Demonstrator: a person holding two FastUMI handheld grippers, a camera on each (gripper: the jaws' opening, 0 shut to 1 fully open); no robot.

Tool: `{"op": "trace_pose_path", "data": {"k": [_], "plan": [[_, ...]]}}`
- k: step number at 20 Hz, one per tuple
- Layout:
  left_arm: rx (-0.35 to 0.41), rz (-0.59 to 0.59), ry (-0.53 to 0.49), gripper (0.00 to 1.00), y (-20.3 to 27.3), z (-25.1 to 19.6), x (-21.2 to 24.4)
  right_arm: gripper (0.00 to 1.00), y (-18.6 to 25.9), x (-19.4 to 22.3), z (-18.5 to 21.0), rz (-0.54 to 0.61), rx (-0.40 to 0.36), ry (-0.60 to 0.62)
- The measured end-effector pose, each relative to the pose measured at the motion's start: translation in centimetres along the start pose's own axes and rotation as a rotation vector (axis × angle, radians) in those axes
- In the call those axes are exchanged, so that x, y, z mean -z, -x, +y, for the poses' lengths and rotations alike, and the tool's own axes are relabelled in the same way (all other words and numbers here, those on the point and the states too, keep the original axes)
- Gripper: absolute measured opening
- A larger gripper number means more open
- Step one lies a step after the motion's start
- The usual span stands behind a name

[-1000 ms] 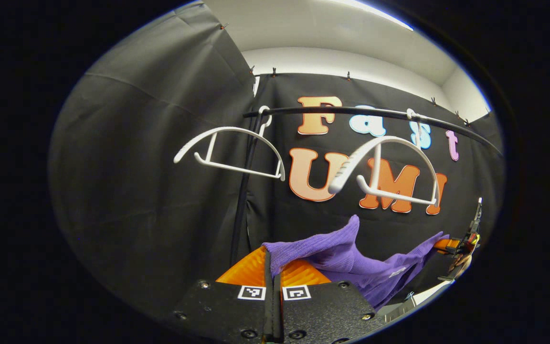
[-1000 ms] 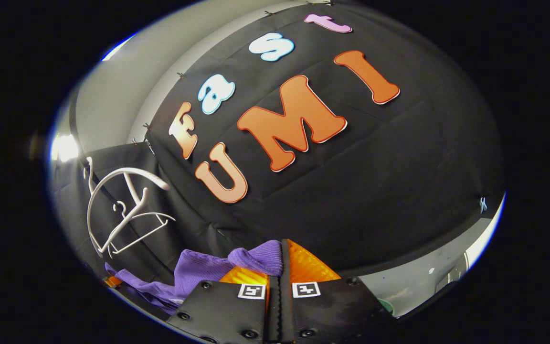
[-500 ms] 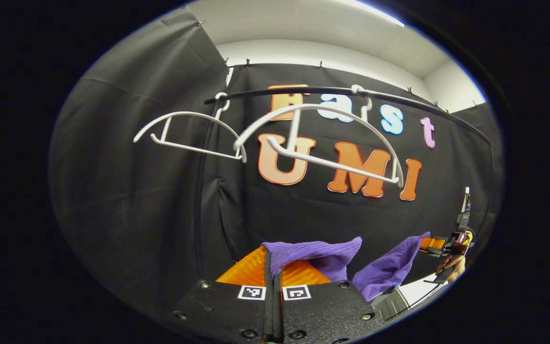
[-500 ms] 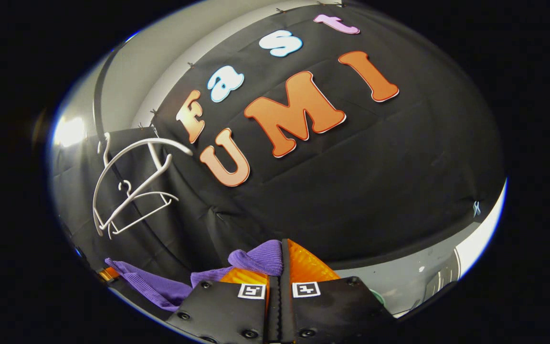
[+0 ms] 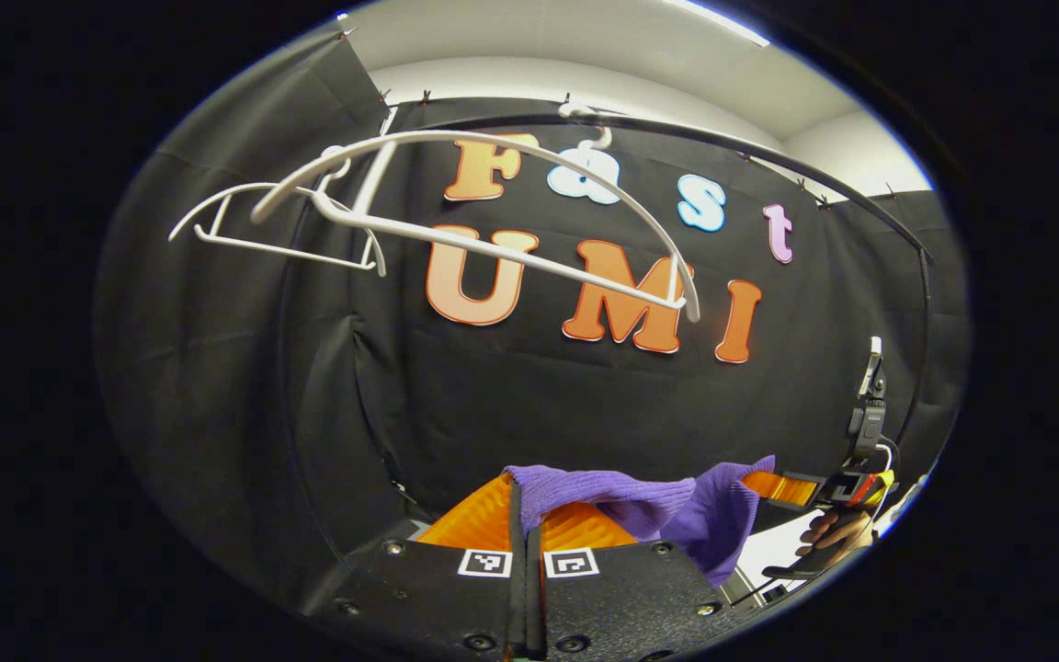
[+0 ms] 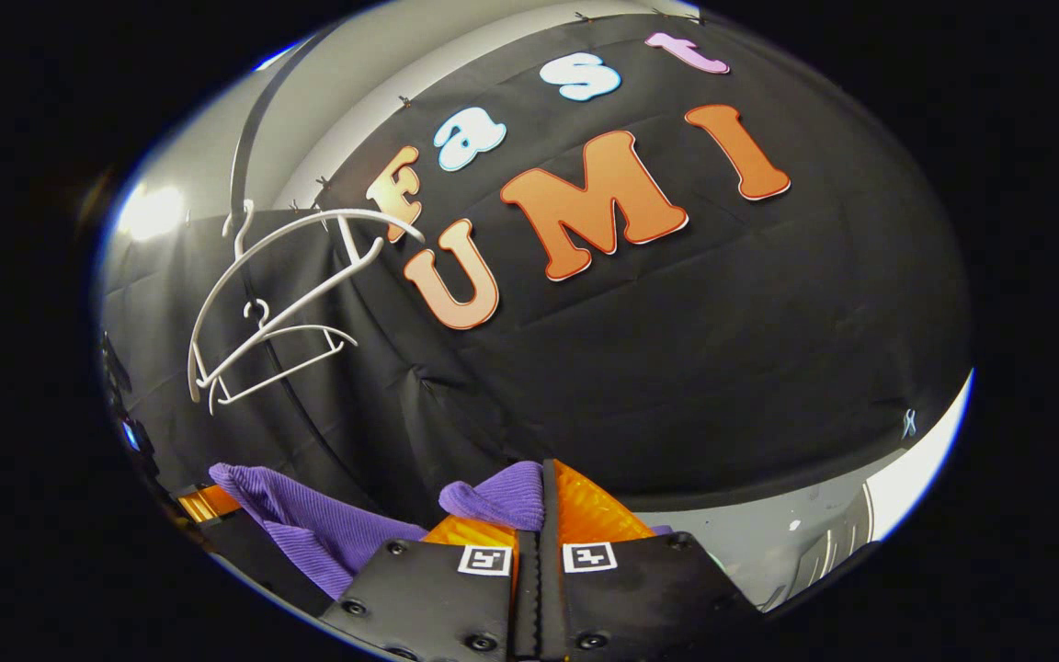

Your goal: Grasp the clothes on the hanger with both hands and then place them into the laundry hamper below.

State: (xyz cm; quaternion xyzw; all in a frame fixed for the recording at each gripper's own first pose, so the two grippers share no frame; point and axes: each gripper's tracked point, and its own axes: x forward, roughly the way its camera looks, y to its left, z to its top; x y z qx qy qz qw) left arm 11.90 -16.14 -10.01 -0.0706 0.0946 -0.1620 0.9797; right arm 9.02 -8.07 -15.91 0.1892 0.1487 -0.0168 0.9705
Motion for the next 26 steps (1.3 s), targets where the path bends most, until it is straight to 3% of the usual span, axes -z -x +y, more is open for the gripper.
{"op": "trace_pose_path", "data": {"k": [4,10,16,26], "plan": [[0.043,0.062,-0.007,0.0,-3.2,-2.5,3.4,0.07,-0.2,1.8,-0.5,0.009,0.009,0.027],[0.046,0.157,-0.032,0.0,-6.6,-4.1,10.7,0.07,-1.5,6.7,-2.6,0.046,0.049,0.129],[0.025,0.279,-0.036,0.0,-9.3,-3.4,17.9,0.07,-3.7,12.9,-4.9,0.128,0.056,0.126],[-0.043,0.544,0.062,0.0,-11.5,-0.1,33.7,0.07,-7.3,26.0,-12.9,0.328,0.154,0.12]]}}
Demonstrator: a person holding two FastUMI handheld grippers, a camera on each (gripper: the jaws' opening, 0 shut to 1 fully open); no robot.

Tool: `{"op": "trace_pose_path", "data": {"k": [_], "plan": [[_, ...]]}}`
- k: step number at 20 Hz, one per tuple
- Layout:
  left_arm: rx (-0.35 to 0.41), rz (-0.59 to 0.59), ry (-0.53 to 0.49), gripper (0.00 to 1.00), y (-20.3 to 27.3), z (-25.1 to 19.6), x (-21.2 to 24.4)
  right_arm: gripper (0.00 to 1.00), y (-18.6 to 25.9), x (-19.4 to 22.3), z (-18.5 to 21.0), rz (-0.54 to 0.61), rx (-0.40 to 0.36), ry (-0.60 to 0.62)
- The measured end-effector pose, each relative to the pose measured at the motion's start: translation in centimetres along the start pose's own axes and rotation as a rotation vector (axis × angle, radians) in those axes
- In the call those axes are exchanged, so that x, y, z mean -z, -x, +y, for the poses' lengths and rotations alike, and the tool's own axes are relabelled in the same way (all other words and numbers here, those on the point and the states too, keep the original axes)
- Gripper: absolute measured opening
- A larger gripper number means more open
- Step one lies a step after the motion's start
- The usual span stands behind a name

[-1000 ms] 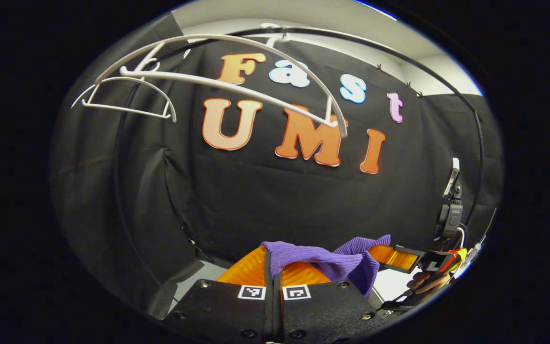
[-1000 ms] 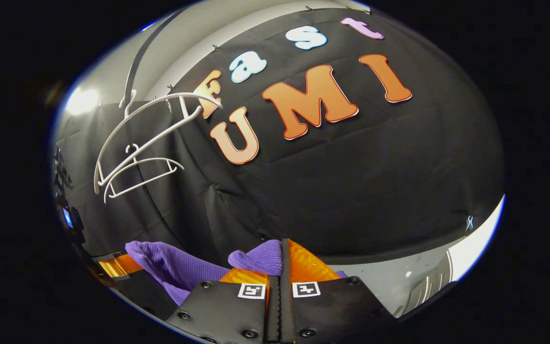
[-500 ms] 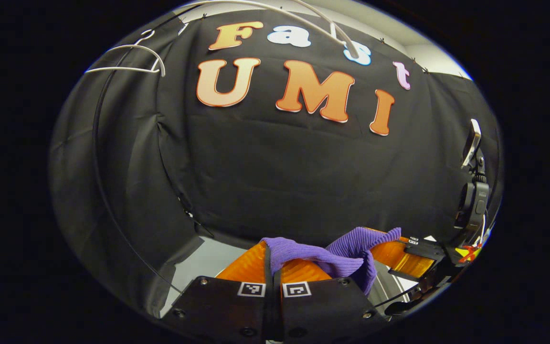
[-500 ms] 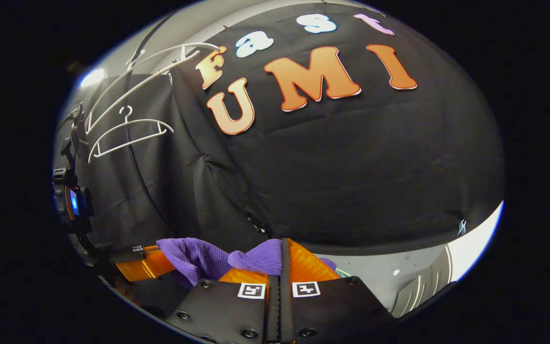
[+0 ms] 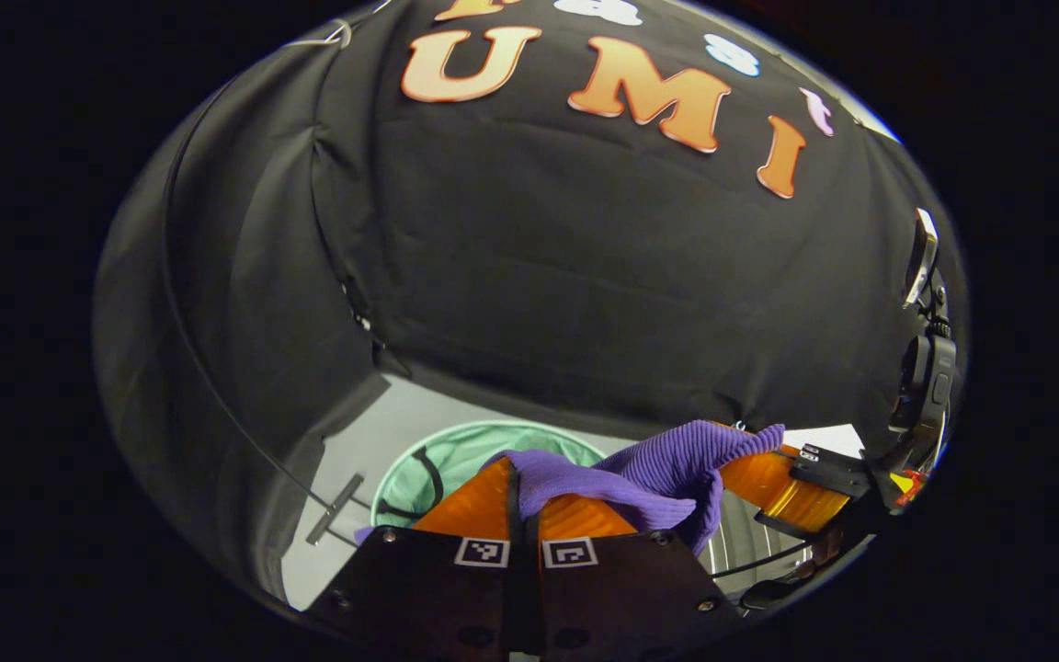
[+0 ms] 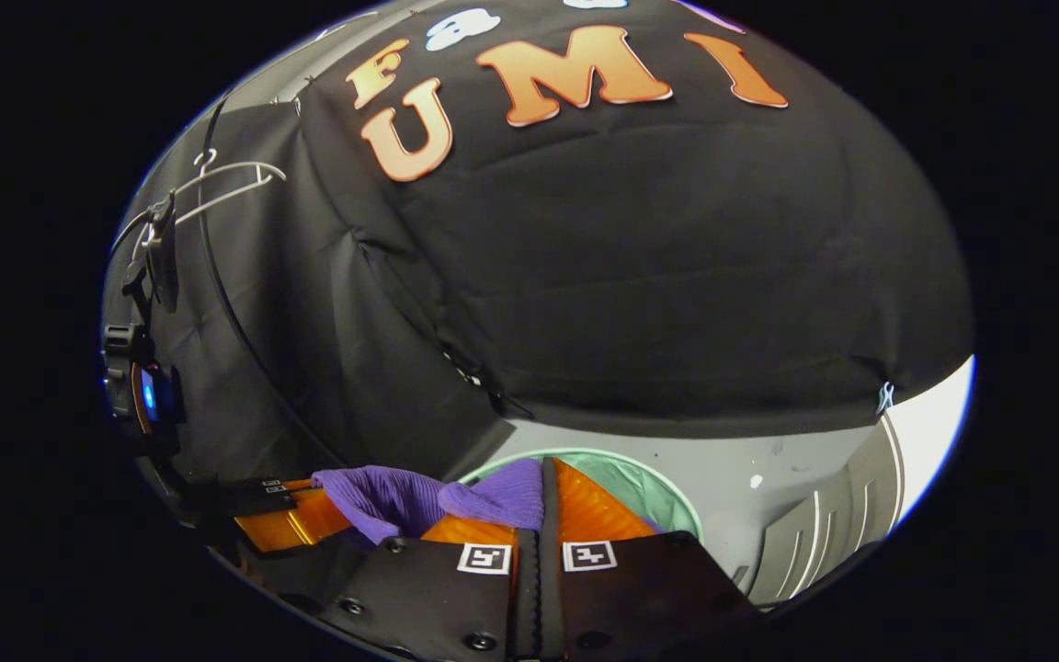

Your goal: Grasp the clothes on the hanger with both hands and then place them into the laundry hamper below.

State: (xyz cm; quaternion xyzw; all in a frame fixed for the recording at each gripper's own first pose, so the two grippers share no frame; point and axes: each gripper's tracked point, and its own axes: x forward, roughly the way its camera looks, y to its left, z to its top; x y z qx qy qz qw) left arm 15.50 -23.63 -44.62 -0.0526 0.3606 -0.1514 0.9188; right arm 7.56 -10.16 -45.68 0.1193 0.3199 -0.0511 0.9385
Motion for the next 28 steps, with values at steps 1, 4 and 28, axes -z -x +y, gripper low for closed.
{"op": "trace_pose_path", "data": {"k": [1,4,28], "plan": [[-0.004,0.024,0.011,0.01,-0.8,0.5,1.3,0.07,-0.9,1.3,-0.5,0.022,0.009,0.0],[-0.016,0.102,0.046,0.0,-2.9,1.7,4.5,0.07,-3.4,5.3,-2.0,0.091,0.041,-0.001],[-0.165,0.422,0.081,0.58,-5.2,5.8,14.9,0.44,-6.8,14.9,-7.7,0.303,0.202,-0.02]]}}
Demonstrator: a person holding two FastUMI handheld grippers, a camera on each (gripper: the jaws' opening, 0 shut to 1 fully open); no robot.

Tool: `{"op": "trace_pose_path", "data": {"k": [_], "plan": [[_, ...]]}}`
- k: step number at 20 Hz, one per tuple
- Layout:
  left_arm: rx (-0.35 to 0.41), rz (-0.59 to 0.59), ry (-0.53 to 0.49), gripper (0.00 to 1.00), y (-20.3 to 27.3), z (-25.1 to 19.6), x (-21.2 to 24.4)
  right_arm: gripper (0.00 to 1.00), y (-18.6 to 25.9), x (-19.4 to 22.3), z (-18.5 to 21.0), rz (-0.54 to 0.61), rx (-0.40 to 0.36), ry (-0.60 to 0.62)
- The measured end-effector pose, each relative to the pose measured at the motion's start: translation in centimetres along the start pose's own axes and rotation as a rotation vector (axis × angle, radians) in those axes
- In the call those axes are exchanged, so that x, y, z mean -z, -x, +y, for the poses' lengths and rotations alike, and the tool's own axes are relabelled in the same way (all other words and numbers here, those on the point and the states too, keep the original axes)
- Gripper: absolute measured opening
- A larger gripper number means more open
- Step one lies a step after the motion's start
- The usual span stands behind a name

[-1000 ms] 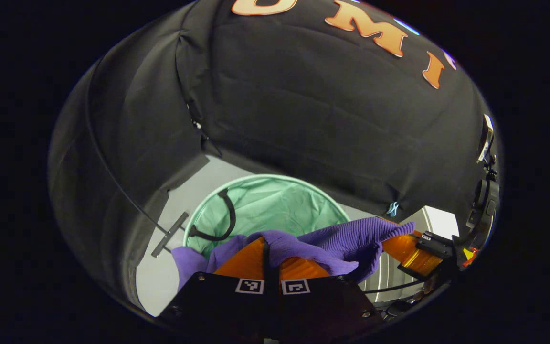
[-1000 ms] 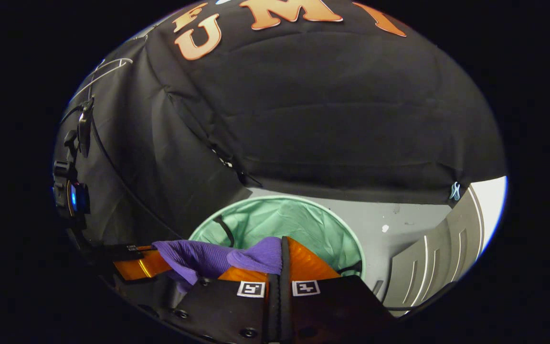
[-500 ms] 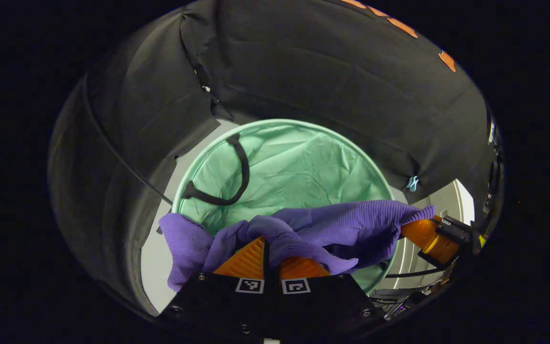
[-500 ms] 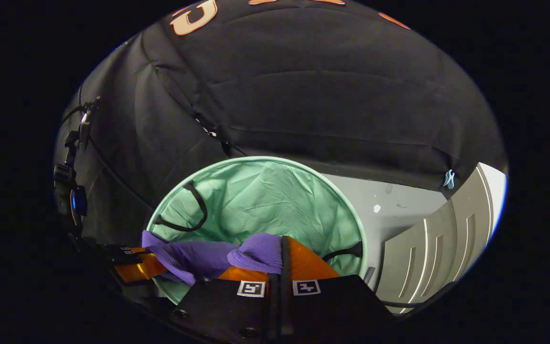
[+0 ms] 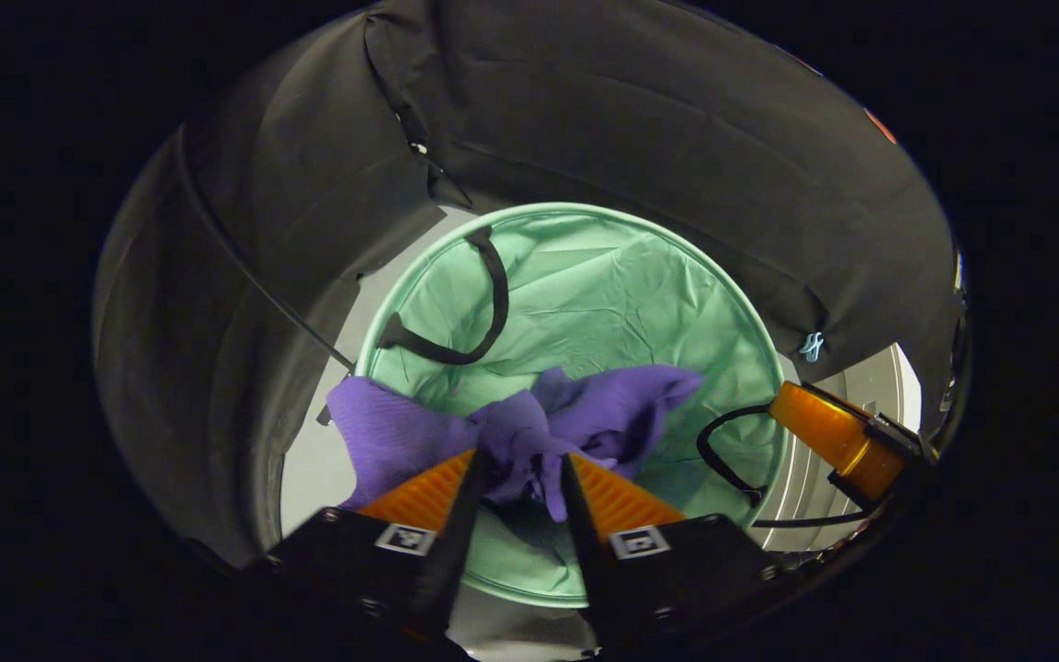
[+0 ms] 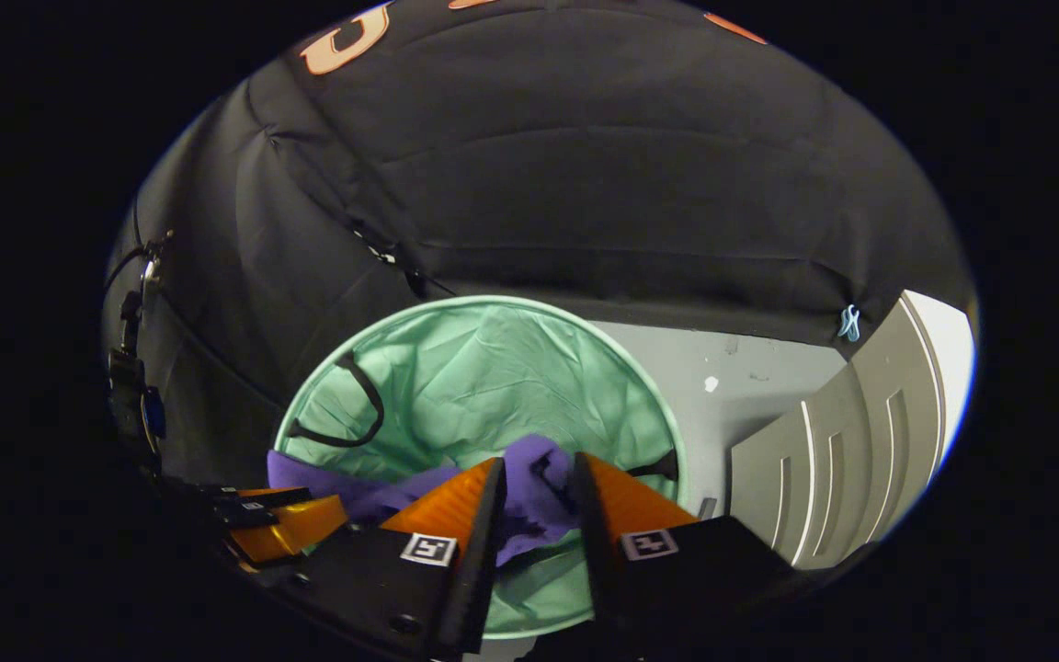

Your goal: Grasp the clothes on the hanger with both hands and then place them into the laundry hamper below.

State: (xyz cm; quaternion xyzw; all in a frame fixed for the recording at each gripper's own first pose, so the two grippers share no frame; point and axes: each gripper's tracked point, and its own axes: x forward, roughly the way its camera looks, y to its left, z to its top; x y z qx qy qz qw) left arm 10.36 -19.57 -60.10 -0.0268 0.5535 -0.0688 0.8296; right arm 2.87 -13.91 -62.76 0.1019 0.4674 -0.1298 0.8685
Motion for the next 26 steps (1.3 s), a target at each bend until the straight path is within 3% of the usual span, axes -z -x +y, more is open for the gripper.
{"op": "trace_pose_path", "data": {"k": [1,3,4,6,7,9,10,11,12,13,15,16,17,18,26], "plan": [[0.012,-0.012,0.001,0.77,0.4,-0.4,-0.3,0.48,0.5,-0.8,0.1,-0.016,-0.005,0.0],[0.015,-0.034,0.001,0.8,1.2,-0.7,-0.7,0.75,2.1,-1.7,0.1,-0.045,-0.007,0.006],[0.013,-0.054,-0.007,0.8,1.6,-0.7,-1.1,0.8,2.9,-2.1,0.1,-0.06,0.0,0.009],[0.014,-0.106,-0.029,0.91,2.1,-0.7,-2.1,0.92,4.5,-3.0,0.3,-0.081,-0.002,0.004],[0.009,-0.121,-0.037,0.96,2.5,-0.7,-2.1,0.91,5.2,-3.0,0.4,-0.091,-0.006,0.0],[0.003,-0.15,-0.054,0.97,3.6,-0.6,-2.6,0.91,6.8,-3.4,0.3,-0.11,-0.005,0.005],[-0.002,-0.162,-0.062,0.97,4.1,-0.5,-2.9,0.98,7.5,-3.6,0.4,-0.118,-0.004,0.01],[-0.003,-0.176,-0.081,0.98,4.7,-0.6,-3.0,0.9,8.1,-3.9,0.5,-0.128,-0.003,0.014],[-0.009,-0.195,-0.098,0.98,5.4,-0.5,-3.3,0.91,8.9,-4.3,0.6,-0.144,-0.006,0.015],[-0.013,-0.22,-0.111,0.98,5.8,-0.2,-3.8,0.98,9.9,-4.9,0.7,-0.163,-0.007,0.014],[-0.015,-0.267,-0.122,0.98,6.6,-0.2,-4.7,0.98,11.8,-6.4,0.9,-0.211,-0.006,0.011],[-0.012,-0.287,-0.122,0.98,7.4,-0.3,-5.3,0.91,12.9,-7.2,1.0,-0.237,-0.007,0.015],[-0.014,-0.31,-0.122,0.98,8.2,-0.3,-5.8,0.91,14.4,-7.9,1.2,-0.266,-0.011,0.021],[-0.016,-0.337,-0.126,0.98,9.0,-0.3,-6.3,0.99,15.5,-8.5,1.4,-0.288,-0.014,0.029],[0.023,-0.61,-0.124,0.97,20.9,-1.4,-11.1,0.98,26.9,-15.1,3.3,-0.521,-0.029,0.115]]}}
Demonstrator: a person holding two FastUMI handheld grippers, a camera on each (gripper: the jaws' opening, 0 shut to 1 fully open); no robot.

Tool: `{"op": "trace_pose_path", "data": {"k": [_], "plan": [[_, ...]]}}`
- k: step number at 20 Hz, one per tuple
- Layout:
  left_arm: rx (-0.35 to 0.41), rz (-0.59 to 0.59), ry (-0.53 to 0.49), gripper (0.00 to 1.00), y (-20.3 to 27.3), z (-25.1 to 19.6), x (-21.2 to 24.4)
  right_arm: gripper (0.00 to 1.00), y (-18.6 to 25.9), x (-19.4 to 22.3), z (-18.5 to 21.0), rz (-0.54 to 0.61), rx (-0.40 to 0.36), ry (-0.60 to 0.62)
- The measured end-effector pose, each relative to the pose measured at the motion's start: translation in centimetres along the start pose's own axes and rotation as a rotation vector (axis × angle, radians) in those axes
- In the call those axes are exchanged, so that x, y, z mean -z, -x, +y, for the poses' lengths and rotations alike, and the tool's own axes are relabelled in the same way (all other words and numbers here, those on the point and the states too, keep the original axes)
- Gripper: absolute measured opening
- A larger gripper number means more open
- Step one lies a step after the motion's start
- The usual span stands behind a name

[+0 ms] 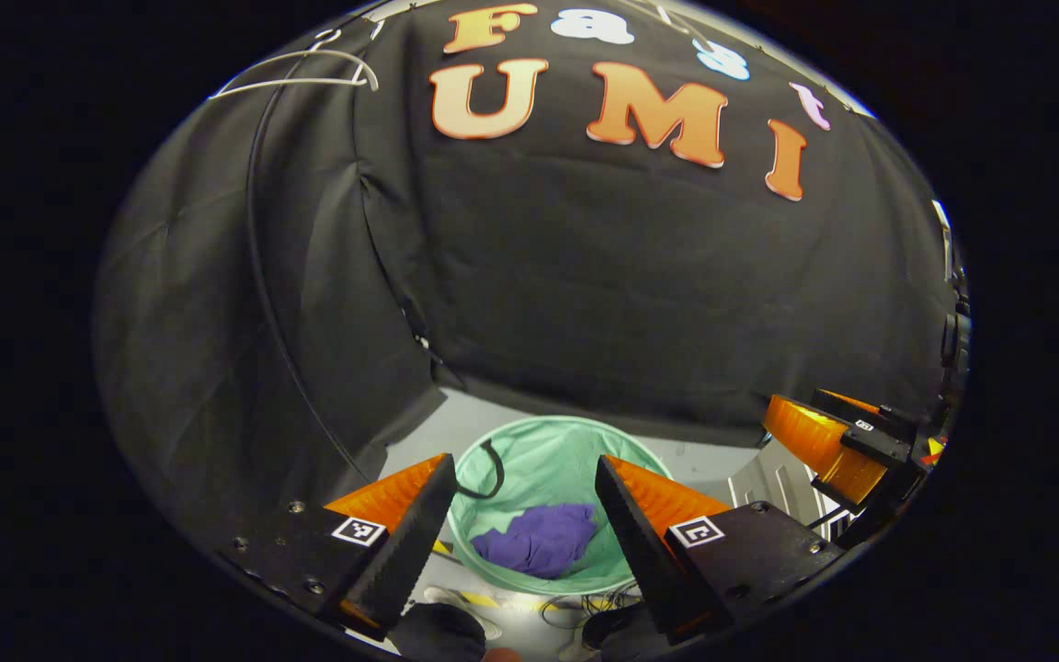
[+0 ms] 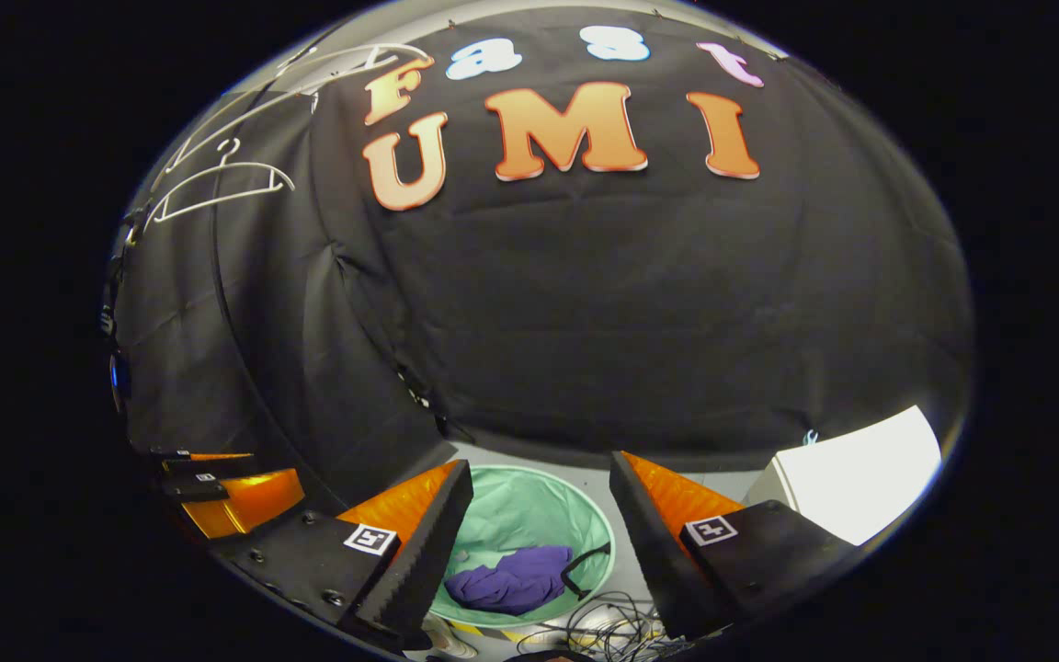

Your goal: Grasp the clothes on the hanger with both hands and then place them into the laundry hamper below.

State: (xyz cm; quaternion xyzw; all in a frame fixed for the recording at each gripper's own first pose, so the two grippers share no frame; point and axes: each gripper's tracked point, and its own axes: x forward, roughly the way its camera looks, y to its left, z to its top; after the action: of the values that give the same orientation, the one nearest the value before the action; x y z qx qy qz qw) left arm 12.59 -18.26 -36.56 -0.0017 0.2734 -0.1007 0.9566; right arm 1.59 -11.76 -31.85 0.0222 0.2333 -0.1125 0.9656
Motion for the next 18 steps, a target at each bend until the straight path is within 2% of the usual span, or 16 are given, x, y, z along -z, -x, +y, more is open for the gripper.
{"op": "trace_pose_path", "data": {"k": [4,7,8,11,15,18], "plan": [[-0.009,-0.152,-0.004,0.97,4.4,1.0,-5.8,0.98,3.4,-5.9,0.4,-0.106,-0.003,0.029],[-0.024,-0.254,-0.008,0.97,7.0,0.9,-9.0,0.98,5.5,-8.7,0.8,-0.167,-0.005,0.053],[-0.021,-0.29,-0.009,0.96,7.8,0.6,-10.3,0.89,6.3,-9.7,0.9,-0.189,-0.007,0.06],[-0.012,-0.396,0.005,0.95,11.6,0.2,-13.9,0.89,8.7,-12.4,2.1,-0.243,-0.04,0.043],[-0.013,-0.506,0.028,0.94,15.9,1.2,-16.6,0.89,12.2,-15.3,2.9,-0.316,-0.059,0.047],[-0.016,-0.553,0.026,0.93,17.4,1.3,-17.4,0.89,14.1,-17.3,3.9,-0.368,-0.068,0.065]]}}
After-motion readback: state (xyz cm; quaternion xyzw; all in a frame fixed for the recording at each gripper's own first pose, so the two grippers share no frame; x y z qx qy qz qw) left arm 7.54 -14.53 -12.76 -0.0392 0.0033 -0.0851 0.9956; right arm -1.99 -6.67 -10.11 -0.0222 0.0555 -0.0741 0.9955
